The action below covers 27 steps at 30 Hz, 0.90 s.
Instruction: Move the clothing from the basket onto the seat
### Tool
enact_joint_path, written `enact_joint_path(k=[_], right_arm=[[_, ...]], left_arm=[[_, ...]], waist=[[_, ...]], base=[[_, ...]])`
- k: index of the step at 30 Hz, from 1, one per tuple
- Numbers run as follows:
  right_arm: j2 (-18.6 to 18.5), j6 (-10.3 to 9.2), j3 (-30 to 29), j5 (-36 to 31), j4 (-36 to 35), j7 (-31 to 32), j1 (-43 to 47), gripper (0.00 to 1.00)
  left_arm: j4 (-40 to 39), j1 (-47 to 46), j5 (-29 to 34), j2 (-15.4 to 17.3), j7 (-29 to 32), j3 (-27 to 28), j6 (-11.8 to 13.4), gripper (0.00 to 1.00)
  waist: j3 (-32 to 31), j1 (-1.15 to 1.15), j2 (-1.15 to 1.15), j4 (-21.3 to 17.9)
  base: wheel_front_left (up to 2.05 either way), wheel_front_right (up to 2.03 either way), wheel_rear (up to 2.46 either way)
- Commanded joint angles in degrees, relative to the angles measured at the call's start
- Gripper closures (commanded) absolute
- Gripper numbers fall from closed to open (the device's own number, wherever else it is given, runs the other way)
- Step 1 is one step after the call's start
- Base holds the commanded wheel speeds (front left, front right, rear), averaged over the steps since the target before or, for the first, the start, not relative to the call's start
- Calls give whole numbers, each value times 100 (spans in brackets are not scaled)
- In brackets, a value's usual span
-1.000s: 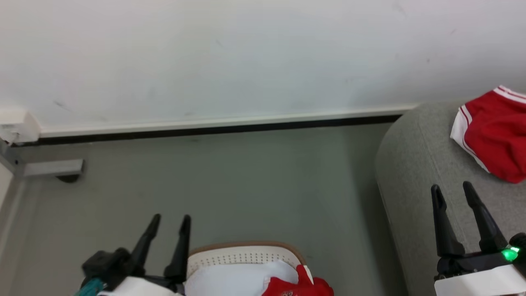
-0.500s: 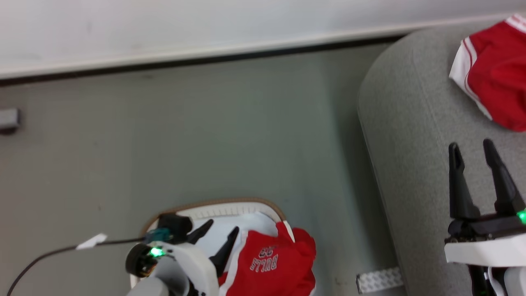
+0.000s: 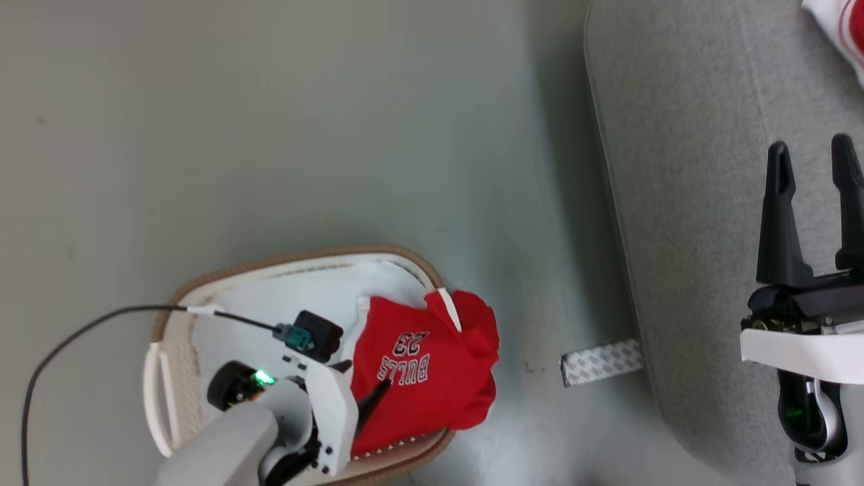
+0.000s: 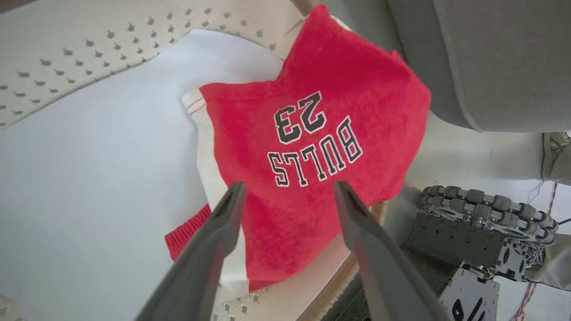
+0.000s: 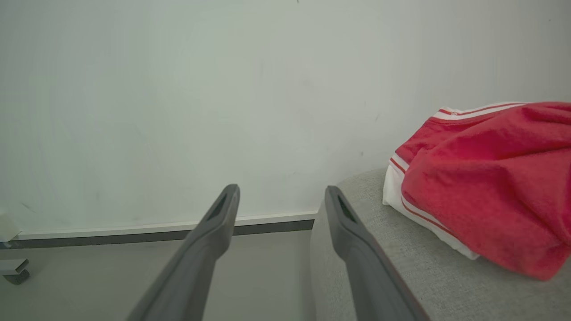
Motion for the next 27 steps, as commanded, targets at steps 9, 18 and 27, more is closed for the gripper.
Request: enact_joint_path(k=[9,18,27], right_arm=[[211,-13,-42,-78,-238,-23,-339,0],[379,-13,49,5,-276,-24,-447,0],[440,-13,97,66,-212,-24,-510,0]], left_arm=[[514,-738,-462,275,179,-946,3,0],[1015,-1299,-681,458,197,-1705,6,0],[1306,-1450,-902,521,146,-2019,7,54]], waist=[[1027,-2,0,-395],[1513,-2,0,-637],[1635,-2,0,-805]], base=[[0,0,0],[0,0,0],[0,0,0]])
